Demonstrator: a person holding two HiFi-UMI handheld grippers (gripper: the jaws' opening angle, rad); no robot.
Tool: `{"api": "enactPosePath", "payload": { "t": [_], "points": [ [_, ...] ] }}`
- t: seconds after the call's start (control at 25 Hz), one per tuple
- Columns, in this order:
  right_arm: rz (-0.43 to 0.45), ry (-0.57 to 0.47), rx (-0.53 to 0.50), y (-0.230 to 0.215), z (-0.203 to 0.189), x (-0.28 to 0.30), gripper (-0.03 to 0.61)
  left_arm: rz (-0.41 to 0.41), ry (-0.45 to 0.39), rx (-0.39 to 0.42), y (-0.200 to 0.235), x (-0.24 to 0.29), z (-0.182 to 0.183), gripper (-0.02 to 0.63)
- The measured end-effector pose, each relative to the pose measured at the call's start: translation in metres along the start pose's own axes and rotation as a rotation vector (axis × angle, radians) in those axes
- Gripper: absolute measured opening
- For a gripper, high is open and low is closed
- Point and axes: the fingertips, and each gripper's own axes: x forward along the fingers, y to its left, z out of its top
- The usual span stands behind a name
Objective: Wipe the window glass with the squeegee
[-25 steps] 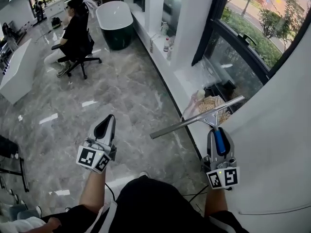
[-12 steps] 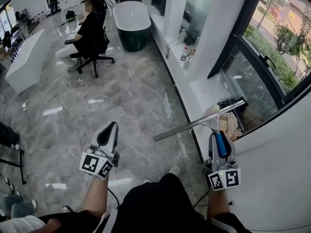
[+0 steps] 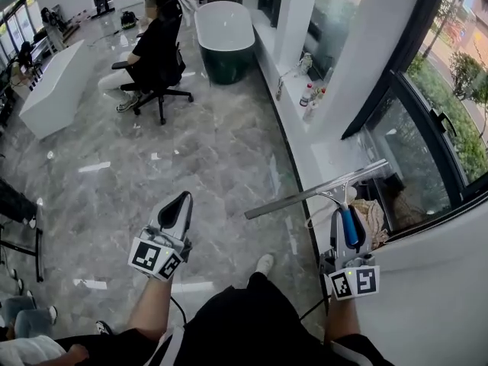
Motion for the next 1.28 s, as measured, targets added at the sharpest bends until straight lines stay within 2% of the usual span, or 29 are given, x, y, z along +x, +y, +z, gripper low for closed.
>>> {"api": "enactPosePath", "payload": {
  "t": [0.32,0.52,0.88,1.28],
  "points": [
    [0.023,-0.009,-0.020,-0.074,-0.001,0.071,0.132,-0.006,-0.019,0.002,-0.008,0.105,-0.007,0.000],
    [-0.012,-0.016,-0.021,-0.131,-0.001,0.089,0.132,-0.043,-0.021,0.010,-0.030,0.174,-0.014,0.000],
    [-0.184,-0.039,-0.053,-0.220,0.008,0.077,0.132,-0.252,-0.015,-0.012,-0.100,0.288,-0.030,0.000],
    [-0.443,-0.052,-0.115,-0.289,0.010,0.047,0.132,-0.521,0.004,-0.049,-0.162,0.405,-0.056,0.001]
  ]
}}
